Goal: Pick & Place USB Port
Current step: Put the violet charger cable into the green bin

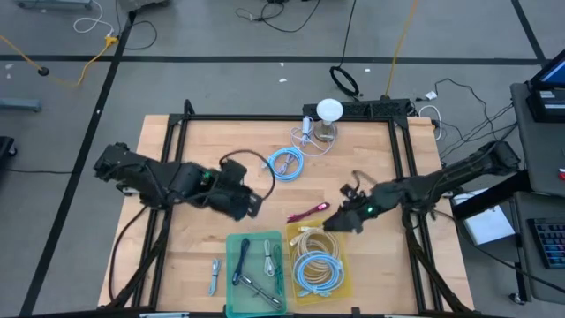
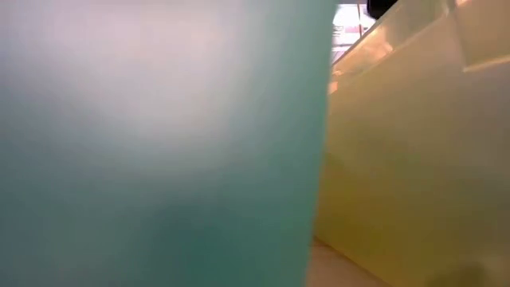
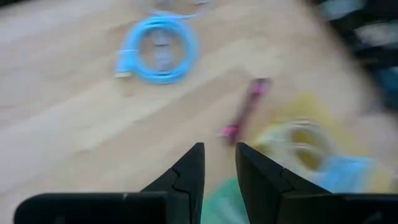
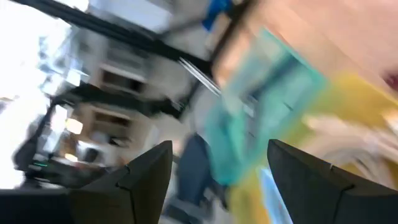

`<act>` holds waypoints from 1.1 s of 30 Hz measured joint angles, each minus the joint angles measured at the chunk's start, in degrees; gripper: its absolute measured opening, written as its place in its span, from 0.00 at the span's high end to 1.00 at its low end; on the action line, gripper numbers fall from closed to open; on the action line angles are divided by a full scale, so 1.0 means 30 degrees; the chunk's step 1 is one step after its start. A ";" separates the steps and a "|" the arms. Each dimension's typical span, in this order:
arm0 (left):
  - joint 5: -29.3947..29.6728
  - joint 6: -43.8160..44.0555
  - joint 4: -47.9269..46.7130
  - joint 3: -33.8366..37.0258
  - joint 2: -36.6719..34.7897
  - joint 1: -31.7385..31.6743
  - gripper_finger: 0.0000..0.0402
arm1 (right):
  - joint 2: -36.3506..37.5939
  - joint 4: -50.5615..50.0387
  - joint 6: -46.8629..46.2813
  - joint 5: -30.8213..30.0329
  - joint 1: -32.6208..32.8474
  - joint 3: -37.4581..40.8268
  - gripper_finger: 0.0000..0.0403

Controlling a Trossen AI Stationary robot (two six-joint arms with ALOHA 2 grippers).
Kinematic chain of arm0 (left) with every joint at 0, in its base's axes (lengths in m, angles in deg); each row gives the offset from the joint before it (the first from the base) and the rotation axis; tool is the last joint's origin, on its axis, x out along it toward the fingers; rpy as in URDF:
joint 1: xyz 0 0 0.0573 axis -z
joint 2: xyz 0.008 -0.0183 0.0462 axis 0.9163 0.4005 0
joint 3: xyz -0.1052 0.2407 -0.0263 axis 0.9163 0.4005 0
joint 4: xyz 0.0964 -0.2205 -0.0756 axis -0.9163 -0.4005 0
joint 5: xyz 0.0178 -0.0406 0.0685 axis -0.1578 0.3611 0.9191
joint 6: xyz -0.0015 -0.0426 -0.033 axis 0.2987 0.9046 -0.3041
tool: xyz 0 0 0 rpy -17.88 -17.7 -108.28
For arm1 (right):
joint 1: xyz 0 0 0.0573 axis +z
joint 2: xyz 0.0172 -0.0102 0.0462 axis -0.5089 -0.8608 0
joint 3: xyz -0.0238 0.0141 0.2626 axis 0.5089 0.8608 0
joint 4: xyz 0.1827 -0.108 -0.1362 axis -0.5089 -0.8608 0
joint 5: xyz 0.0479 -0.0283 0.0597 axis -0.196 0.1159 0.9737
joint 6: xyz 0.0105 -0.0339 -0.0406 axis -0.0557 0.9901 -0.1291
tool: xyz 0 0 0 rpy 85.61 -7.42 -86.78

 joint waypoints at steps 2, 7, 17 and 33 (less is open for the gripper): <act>-0.0430 -0.0478 -0.1466 0.0000 0.0014 -0.1129 0.77 | 0.0760 0.0749 0.0076 -0.0457 -0.0248 -0.0009 0.36; -0.3266 -0.6064 -0.1199 -0.0002 0.0841 -0.5668 0.77 | 0.1976 0.1615 0.0134 -0.1894 -0.0524 -0.0009 0.36; -0.7487 -1.6177 0.1493 -0.0007 0.5364 -1.2033 0.77 | 0.2482 0.1054 0.1536 -0.5921 0.0017 -0.0009 0.35; -0.7818 -1.7886 0.6201 -0.0007 0.9020 -1.2381 0.27 | 0.2425 0.1074 0.2710 -0.5432 -0.2273 -0.0009 0.34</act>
